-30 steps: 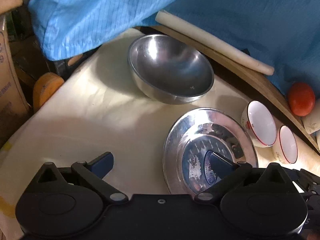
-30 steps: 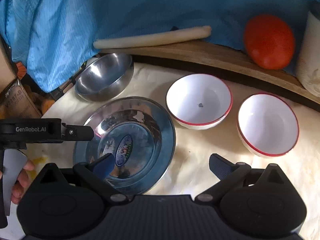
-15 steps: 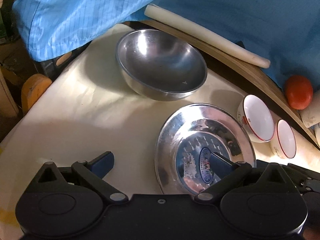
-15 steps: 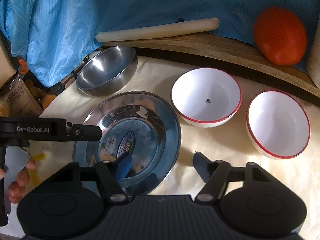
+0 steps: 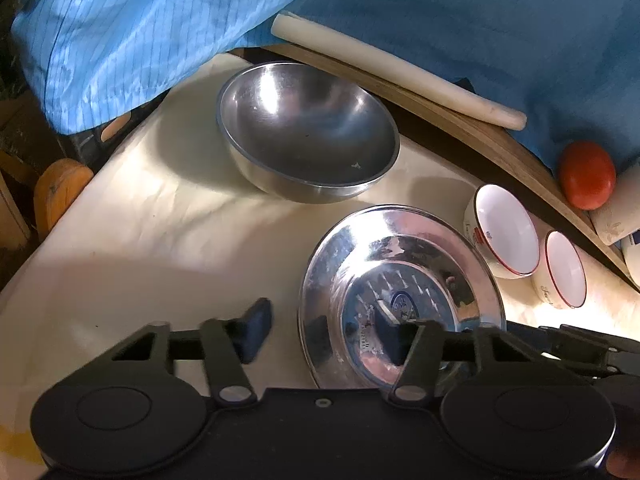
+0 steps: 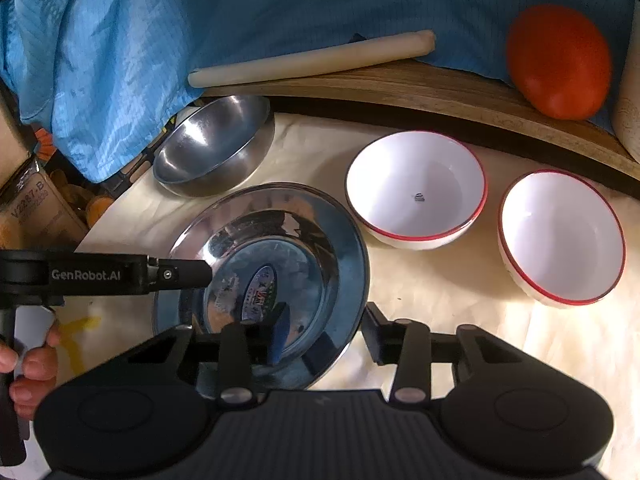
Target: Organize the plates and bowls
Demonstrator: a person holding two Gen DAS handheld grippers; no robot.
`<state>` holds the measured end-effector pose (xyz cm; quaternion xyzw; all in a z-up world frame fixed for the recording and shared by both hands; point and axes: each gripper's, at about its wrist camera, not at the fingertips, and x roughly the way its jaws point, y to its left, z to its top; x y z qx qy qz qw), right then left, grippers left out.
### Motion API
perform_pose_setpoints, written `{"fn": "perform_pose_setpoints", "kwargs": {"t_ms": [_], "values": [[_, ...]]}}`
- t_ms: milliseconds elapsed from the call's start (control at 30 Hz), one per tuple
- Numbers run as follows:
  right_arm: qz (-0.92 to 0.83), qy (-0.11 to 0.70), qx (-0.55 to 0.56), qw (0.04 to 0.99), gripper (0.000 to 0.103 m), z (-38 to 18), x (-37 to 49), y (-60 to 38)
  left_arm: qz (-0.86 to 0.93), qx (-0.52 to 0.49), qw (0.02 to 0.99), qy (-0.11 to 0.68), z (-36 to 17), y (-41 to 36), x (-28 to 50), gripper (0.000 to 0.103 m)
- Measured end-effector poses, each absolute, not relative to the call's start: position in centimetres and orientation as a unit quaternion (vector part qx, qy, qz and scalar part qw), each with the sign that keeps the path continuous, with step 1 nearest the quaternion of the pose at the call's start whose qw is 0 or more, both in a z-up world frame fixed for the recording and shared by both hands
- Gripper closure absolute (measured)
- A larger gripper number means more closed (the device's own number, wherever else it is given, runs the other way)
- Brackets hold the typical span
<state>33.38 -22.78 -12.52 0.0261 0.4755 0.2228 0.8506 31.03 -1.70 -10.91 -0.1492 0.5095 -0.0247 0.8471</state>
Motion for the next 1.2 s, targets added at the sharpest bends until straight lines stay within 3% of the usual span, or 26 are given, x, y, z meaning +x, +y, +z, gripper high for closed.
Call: {"fn": "perform_pose_setpoints", "kwargs": {"t_ms": [133,333,1200], "values": [[0.213,0.477,0.041,0.852,0.077,-12.7,33.5,-23.1,-0.030,-0.154,0.843,0.515,-11.0,-1.7,31.0,0.064],[0.202,0.475,0.055,0.855,0.080,-12.8,33.6,-23.1,-0.009,-0.161,0.841,0.516,-11.0,-1.1,30.7,0.084],[0.192,0.444,0.088,0.871,0.085,-10.6,33.1,-22.9,0.013,-0.214,0.841,0.496,-8.6,0.8,27.7,0.084]]}}
